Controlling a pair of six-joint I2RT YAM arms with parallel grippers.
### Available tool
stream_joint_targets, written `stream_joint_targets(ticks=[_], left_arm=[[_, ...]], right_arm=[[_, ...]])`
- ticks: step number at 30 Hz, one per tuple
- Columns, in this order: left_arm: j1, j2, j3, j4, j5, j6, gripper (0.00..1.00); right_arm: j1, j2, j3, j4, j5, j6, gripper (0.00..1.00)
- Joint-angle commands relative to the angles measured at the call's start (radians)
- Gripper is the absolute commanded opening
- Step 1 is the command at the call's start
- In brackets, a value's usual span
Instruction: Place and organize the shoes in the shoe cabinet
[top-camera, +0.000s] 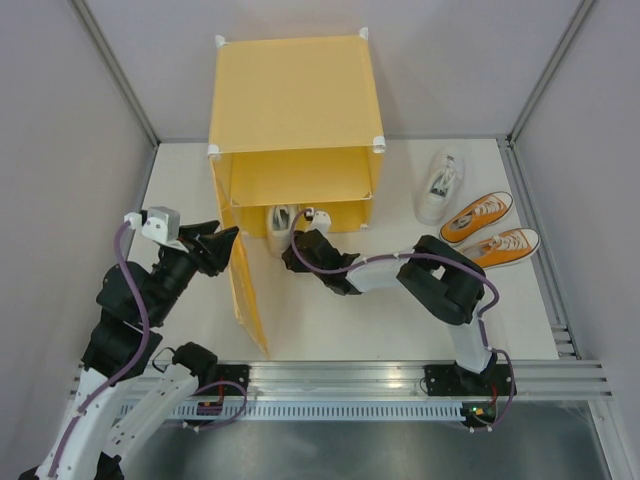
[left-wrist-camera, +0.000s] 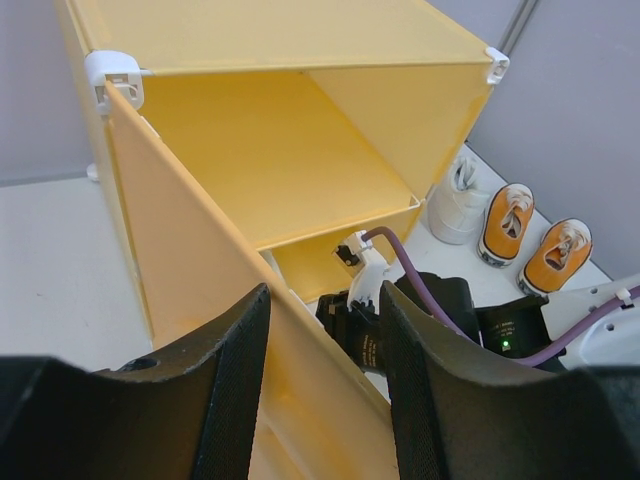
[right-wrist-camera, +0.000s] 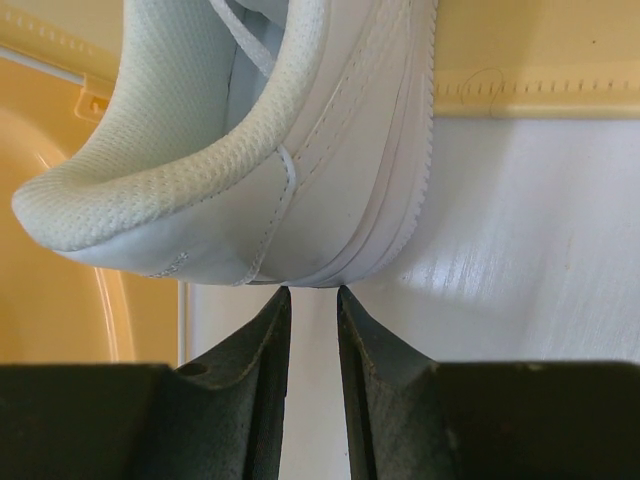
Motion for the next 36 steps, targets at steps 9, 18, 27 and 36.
stream_joint_targets(ticks=[9, 18, 27, 36], left_arm=[[0.000, -0.003, -0.039, -0.153, 0.012, 0.067, 0.52], [0.000, 0.000, -0.039, -0.151, 0.018, 0.065, 0.51], [0.000, 0.001, -0.039, -0.153, 0.020, 0.065, 0.51], [0.000, 0.005, -0.041, -0.151, 0.020, 0.067, 0.39]], right_arm=[[-0.060, 0.034, 0.075, 0.076, 0.025, 0.015, 0.32], [-0.082, 0.056, 0.156, 0.016, 0.030, -0.002, 0.32], [-0.115, 0.106, 0.219, -0.024, -0.004, 0.007, 0.32], [-0.117, 0.038, 0.149, 0.016, 0.001, 0.006, 0.32]])
